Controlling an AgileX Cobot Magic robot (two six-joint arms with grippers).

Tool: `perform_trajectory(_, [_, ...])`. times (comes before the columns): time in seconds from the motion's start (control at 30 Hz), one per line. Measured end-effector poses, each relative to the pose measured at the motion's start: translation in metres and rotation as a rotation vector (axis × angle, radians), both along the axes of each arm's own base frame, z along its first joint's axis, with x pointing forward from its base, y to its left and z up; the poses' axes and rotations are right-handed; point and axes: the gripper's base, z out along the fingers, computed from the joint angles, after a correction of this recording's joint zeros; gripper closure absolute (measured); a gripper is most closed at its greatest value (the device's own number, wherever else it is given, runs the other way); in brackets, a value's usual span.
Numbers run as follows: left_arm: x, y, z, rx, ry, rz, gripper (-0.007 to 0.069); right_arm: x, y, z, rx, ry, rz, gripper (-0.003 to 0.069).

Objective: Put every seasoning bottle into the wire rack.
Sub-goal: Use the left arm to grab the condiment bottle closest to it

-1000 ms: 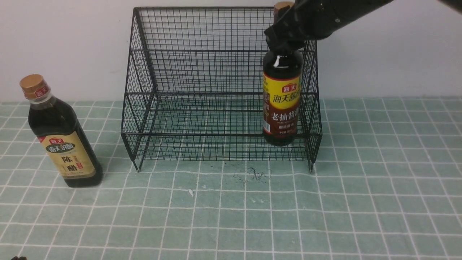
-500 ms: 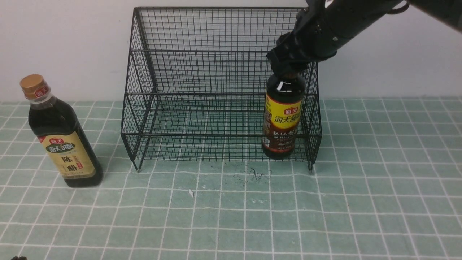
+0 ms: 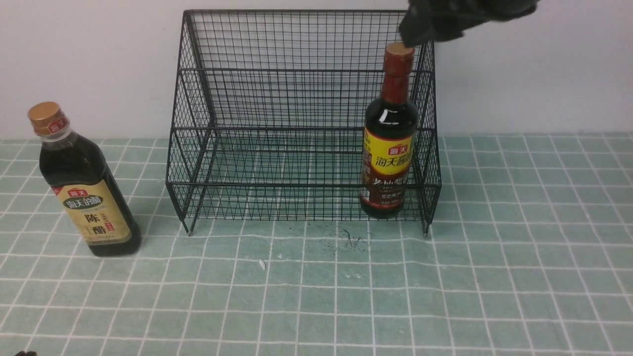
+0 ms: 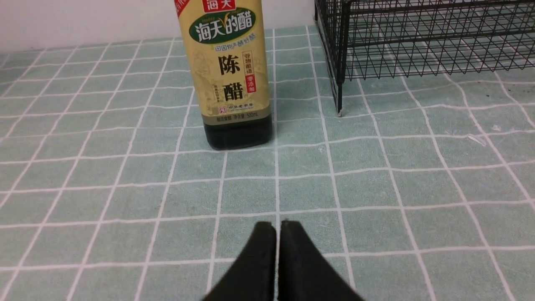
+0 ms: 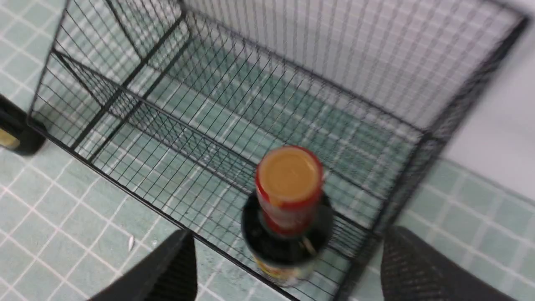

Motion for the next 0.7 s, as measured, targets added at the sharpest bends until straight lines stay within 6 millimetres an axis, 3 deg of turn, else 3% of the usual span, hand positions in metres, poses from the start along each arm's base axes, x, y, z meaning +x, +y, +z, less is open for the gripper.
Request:
perform_trajectory(0.1, [0.000, 0.000, 0.000, 0.000, 0.000, 0.000, 0.0631, -0.043, -0.025, 0.036, -0.010, -0.081, -0.033, 0.0200])
perform_trajectory(0.2, [0.000, 0.000, 0.000, 0.000, 0.000, 0.000, 0.0631, -0.099, -0.057, 0.074, 0.032, -0.211, -0.085, 0.0350])
perform_trajectory(0.27, [0.000, 0.000, 0.000, 0.000, 0.000, 0.000, 0.0631, -0.129, -0.075, 0.086, 0.066, -0.267, -0.133, 0.0443])
perform_trajectory(0.37, [0.000, 0.000, 0.000, 0.000, 0.000, 0.000, 0.0631, -0.195, -0.113, 0.091, 0.128, -0.357, -0.226, 0.0602])
perform_trajectory(0.4, [0.000, 0.000, 0.000, 0.000, 0.000, 0.000, 0.0631, -0.214, -0.125, 0.085, 0.146, -0.374, -0.259, 0.0631])
perform_trajectory(0.43, [0.000, 0.000, 0.000, 0.000, 0.000, 0.000, 0.0631, -0.216, -0.126, 0.081, 0.144, -0.366, -0.265, 0.0640])
perform_trajectory(0.47, [0.000, 0.000, 0.000, 0.000, 0.000, 0.000, 0.0631, -0.249, -0.144, 0.071, 0.198, -0.417, -0.305, 0.0659])
perform_trajectory(0.5, [0.000, 0.000, 0.000, 0.000, 0.000, 0.000, 0.0631, -0.250, -0.145, 0.065, 0.194, -0.412, -0.310, 0.0661])
perform_trajectory(0.6, [0.000, 0.000, 0.000, 0.000, 0.000, 0.000, 0.0631, -0.302, -0.170, 0.028, 0.328, -0.604, -0.314, 0.0671])
perform_trajectory(0.7, [0.000, 0.000, 0.000, 0.000, 0.000, 0.000, 0.0631, -0.326, -0.178, -0.016, 0.414, -0.760, -0.269, 0.0671])
